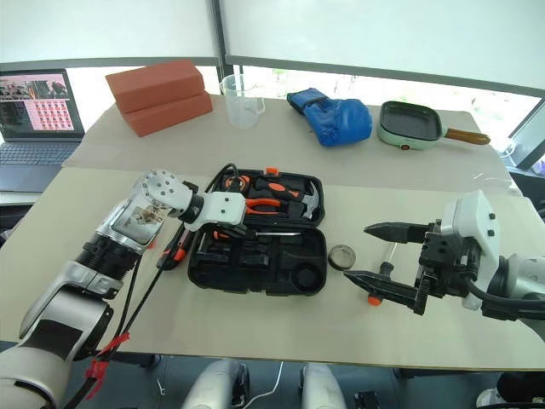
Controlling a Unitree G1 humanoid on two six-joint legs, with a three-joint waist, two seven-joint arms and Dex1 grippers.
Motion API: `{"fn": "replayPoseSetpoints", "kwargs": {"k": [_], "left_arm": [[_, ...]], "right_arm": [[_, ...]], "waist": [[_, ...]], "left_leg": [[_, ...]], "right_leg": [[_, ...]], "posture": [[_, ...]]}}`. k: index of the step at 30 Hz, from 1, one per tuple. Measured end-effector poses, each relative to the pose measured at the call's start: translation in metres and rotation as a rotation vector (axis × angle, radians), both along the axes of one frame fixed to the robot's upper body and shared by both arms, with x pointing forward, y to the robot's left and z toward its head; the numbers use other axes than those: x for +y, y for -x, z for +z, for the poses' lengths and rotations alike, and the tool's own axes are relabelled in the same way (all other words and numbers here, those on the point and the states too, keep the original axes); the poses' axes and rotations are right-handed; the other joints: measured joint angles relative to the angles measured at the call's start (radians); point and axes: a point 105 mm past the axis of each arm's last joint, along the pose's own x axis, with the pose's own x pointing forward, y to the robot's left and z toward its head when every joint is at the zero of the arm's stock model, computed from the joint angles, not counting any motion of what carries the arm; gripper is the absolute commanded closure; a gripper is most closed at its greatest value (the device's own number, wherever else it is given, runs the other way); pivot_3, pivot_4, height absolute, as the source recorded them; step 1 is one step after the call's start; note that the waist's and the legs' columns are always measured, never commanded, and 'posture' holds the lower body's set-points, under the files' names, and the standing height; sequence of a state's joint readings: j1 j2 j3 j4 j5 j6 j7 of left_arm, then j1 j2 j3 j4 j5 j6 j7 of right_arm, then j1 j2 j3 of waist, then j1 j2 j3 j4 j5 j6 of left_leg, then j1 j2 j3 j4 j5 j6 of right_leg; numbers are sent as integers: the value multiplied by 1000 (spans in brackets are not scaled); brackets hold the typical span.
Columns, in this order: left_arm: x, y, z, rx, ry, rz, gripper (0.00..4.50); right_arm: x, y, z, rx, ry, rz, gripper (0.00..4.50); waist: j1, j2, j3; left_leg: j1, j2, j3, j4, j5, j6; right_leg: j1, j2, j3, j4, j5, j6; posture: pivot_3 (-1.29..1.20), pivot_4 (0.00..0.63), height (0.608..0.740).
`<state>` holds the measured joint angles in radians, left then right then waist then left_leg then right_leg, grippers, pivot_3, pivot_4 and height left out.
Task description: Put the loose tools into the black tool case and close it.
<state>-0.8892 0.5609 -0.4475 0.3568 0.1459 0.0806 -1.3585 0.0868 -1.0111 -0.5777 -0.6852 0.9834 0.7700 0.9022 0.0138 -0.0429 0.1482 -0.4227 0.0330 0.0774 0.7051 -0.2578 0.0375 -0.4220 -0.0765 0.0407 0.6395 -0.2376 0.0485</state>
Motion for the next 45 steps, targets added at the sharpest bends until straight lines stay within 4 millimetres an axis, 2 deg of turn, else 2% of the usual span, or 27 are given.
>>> {"fn": "replayPoseSetpoints", "kwargs": {"k": [18, 21, 24, 26, 29, 35, 45], "left_arm": [[-11, -8, 1, 0, 7, -29, 4401], [-10, -6, 14, 37, 68, -6, 4401], [-9, -8, 34, 0, 102, -2, 4401], [-7, -8, 39, -15, 108, 2, 4401], [-7, -10, 35, -14, 101, 7, 4401], [-14, -14, 9, -40, 31, -28, 4401], [-21, -12, -4, -83, -11, -104, 4401]], "right_arm": [[-2, -1, -2, -3, 3, -12, 0], [-2, 0, -3, 2, 3, -15, 0], [-3, 0, -4, 4, 5, -18, 0], [-3, -1, -4, -1, 7, -20, 0], [-3, -1, -4, -7, 9, -24, 0], [-3, -1, -3, -13, 6, -23, 0], [-5, -2, -1, -27, 0, -43, 0]], "waist": [[14, 0, 0], [8, 0, 0], [4, 0, 0], [2, 0, 0], [2, 0, 0], [2, 0, 0], [3, 0, 0]], "left_leg": [[-1, 0, -1, 3, 0, 1], [-1, 0, -1, 3, 0, 1], [-1, 0, -1, 3, 0, 1], [-1, 0, -1, 3, 0, 1], [-1, 0, -2, 3, 0, 1], [-1, 0, -2, 3, 0, 1], [0, 0, -2, 3, 0, 1]], "right_leg": [[1, 0, 0, 1, 0, 0], [0, 0, 0, 1, 0, 0], [0, 0, 0, 1, 0, 0], [1, 0, 0, 1, 0, 0], [0, 0, 0, 1, 0, 0], [0, 0, 0, 1, 0, 0], [2, 0, 0, 1, 0, 1]], "posture": [[0, 150, 738], [0, 150, 738], [0, 150, 738], [0, 150, 738], [0, 150, 738], [0, 150, 738], [0, 150, 738]]}}
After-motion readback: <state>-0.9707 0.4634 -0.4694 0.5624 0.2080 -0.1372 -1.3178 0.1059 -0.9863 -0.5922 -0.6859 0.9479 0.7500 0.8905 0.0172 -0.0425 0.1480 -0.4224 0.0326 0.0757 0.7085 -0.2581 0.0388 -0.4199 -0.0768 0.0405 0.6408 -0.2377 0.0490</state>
